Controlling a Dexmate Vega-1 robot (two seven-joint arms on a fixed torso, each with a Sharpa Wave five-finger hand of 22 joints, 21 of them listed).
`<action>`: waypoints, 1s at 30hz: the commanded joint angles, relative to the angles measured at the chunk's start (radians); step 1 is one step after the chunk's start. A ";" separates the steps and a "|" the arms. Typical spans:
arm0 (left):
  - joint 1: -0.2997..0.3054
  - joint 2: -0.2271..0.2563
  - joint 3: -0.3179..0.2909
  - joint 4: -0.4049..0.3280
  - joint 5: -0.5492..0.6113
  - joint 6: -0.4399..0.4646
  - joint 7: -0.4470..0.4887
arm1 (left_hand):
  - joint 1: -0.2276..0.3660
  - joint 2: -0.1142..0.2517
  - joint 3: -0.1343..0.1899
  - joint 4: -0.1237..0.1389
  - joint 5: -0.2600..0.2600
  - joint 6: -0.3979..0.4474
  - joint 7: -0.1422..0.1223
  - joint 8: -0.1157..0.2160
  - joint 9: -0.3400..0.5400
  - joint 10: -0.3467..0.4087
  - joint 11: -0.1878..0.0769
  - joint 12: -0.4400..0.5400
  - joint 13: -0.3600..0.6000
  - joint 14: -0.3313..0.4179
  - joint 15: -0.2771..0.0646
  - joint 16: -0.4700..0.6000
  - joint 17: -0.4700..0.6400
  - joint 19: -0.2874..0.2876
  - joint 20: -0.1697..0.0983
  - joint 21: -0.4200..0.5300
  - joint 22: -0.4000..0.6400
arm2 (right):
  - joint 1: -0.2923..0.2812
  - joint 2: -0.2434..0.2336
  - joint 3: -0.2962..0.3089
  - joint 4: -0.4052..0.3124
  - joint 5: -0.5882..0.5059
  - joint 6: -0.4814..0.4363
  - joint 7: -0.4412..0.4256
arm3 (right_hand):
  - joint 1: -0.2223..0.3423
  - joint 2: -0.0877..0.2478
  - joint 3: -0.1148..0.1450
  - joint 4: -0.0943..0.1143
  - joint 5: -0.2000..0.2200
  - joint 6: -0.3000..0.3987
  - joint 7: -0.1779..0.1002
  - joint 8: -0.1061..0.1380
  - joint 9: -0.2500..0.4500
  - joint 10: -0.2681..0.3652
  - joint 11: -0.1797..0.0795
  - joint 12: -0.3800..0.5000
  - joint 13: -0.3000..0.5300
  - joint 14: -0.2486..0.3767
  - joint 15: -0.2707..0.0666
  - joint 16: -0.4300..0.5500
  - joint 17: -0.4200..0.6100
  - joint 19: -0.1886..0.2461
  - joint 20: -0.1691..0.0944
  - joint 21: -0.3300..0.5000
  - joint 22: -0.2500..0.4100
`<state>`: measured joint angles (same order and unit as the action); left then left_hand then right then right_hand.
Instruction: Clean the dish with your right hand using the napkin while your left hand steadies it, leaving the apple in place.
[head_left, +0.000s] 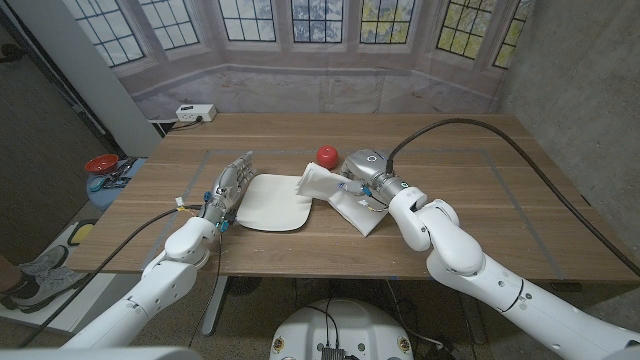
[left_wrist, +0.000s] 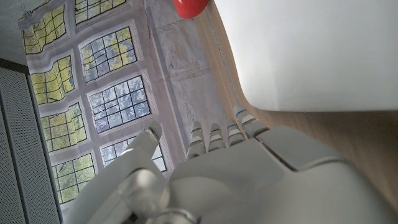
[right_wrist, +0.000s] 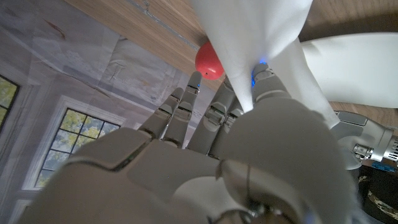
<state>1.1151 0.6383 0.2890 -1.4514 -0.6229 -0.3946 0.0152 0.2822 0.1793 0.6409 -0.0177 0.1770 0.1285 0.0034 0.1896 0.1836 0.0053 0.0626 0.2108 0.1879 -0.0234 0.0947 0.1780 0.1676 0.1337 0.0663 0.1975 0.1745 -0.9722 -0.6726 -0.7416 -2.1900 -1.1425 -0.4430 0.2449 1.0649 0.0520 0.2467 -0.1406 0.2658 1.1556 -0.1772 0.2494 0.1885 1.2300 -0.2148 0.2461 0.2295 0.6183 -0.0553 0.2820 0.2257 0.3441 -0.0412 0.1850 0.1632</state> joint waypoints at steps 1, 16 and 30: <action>-0.006 -0.003 -0.004 0.018 -0.007 -0.014 -0.015 | 0.016 -0.002 0.000 -0.001 -0.003 -0.003 -0.002 -0.003 0.003 -0.004 0.001 -0.001 0.006 -0.002 0.002 0.001 0.003 0.002 0.003 -0.002 0.002 | 0.015 0.034 -0.016 -0.006 -0.003 0.002 0.015 | -0.001 0.010 -0.007 -0.001 -0.005 0.036 -0.036 -0.003 0.003 0.001 -0.003 -0.005 0.004 -0.004 -0.160 0.006 0.002 0.006 -0.053 -0.001 0.001; -0.006 -0.006 -0.007 0.028 -0.018 -0.018 -0.023 | 0.018 -0.002 -0.001 -0.002 -0.002 -0.002 -0.002 -0.002 0.003 -0.003 0.003 -0.001 0.006 -0.003 0.004 0.001 0.003 0.001 0.003 -0.002 0.002 | 0.039 0.076 -0.040 0.004 0.009 0.010 0.016 | -0.002 0.022 -0.021 0.002 -0.019 0.021 -0.038 -0.015 0.005 -0.009 -0.002 -0.011 0.006 -0.010 -0.157 0.007 0.004 0.003 -0.048 -0.002 0.001; 0.001 -0.009 -0.011 0.025 -0.014 -0.024 -0.010 | 0.020 -0.001 -0.002 -0.002 -0.002 -0.001 -0.002 -0.002 0.003 -0.002 0.000 -0.001 0.006 -0.002 0.004 0.001 0.003 0.001 0.003 -0.001 0.002 | 0.078 0.090 -0.050 0.027 0.057 0.036 0.016 | -0.002 0.027 -0.030 0.002 -0.030 0.016 -0.038 -0.019 0.006 -0.015 -0.002 -0.013 0.008 -0.015 -0.156 0.008 0.004 0.001 -0.044 -0.001 0.001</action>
<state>1.1103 0.6321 0.2808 -1.4261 -0.6388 -0.4130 -0.0041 0.2912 0.1777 0.6411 -0.0178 0.1770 0.1285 0.0034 0.1896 0.1836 0.0053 0.0626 0.2108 0.1879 -0.0234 0.0947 0.1780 0.1677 0.1338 0.0662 0.1975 0.1744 -0.9218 -0.5933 -0.7820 -2.1787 -1.1179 -0.4278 0.2613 1.0632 0.0692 0.2209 -0.1416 0.2425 1.1467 -0.1865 0.2339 0.1882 1.2200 -0.2172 0.2312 0.2354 0.6058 -0.0600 0.2820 0.2255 0.3440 -0.0412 0.1850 0.1632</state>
